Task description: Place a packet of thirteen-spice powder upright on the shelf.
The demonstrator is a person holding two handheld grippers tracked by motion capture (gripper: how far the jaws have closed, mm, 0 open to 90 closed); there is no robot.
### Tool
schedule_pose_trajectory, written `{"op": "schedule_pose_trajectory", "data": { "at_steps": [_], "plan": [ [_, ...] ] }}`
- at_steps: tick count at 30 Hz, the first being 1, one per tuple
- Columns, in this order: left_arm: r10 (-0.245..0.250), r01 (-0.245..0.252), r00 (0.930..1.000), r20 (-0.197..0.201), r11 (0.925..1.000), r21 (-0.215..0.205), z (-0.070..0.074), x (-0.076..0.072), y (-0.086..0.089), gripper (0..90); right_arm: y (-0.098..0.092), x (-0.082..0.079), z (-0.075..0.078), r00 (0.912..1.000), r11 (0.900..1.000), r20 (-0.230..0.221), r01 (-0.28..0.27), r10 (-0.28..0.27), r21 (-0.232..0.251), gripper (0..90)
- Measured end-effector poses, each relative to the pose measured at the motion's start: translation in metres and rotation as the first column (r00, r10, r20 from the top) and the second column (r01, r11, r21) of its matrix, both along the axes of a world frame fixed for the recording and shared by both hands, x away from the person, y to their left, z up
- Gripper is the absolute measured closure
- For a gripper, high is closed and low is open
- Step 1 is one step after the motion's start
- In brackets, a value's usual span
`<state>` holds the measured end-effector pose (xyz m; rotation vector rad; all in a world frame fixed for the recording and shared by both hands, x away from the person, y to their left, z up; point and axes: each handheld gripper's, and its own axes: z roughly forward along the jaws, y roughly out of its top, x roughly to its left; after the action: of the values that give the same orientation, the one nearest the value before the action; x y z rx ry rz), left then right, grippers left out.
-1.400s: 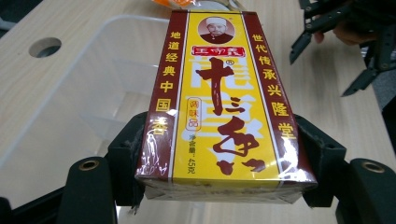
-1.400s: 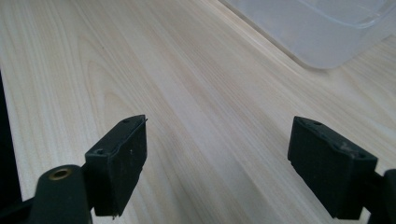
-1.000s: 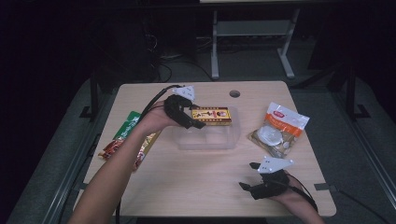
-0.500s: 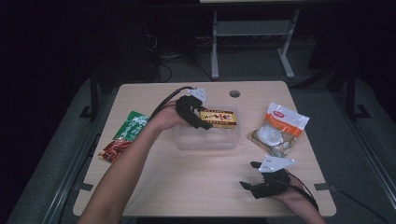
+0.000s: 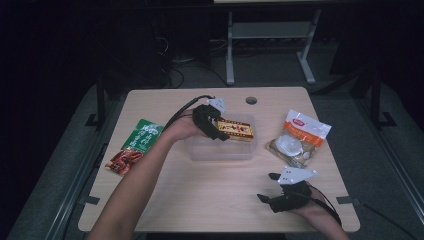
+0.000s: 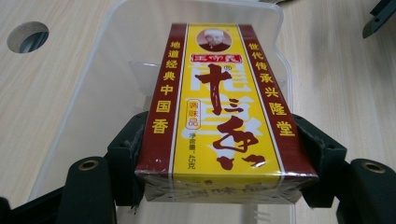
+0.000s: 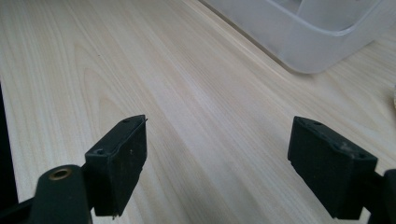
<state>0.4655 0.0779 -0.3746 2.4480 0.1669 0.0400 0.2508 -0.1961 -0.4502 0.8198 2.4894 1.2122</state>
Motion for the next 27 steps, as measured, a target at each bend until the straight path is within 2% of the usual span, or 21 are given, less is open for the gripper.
{"op": "schedule_pose_trajectory", "data": {
  "at_steps": [2, 14, 23, 27],
  "plan": [
    [0.005, -0.005, 0.9999, -0.01, 0.9999, -0.012, 0.0, 0.001, 0.0, 31.1, 0.0, 0.0, 0.0, 1.0, 1.0, 0.0, -0.001, 0.001, -0.001, 19.2],
    [0.011, -0.011, 0.9999, 0.005, 0.9979, -0.063, 0.004, 0.002, -0.001, 31.0, 0.0, 0.0, 0.0, 1.0, 1.0, -0.003, -0.001, 0.001, 0.0, 19.2],
    [0.02, -0.018, 0.9998, 0.009, 0.9898, -0.141, 0.011, 0.002, -0.005, 30.5, 0.001, 0.0, -0.001, 1.0, 1.0, -0.008, -0.006, 0.006, -0.002, 19.2],
    [0.012, -0.009, 0.9998, 0.015, 0.9892, -0.146, 0.013, 0.003, -0.009, 30.6, 0.001, 0.0, -0.001, 0.9999, 1.0, -0.009, -0.006, 0.006, -0.002, 19.2]
  ]
}}
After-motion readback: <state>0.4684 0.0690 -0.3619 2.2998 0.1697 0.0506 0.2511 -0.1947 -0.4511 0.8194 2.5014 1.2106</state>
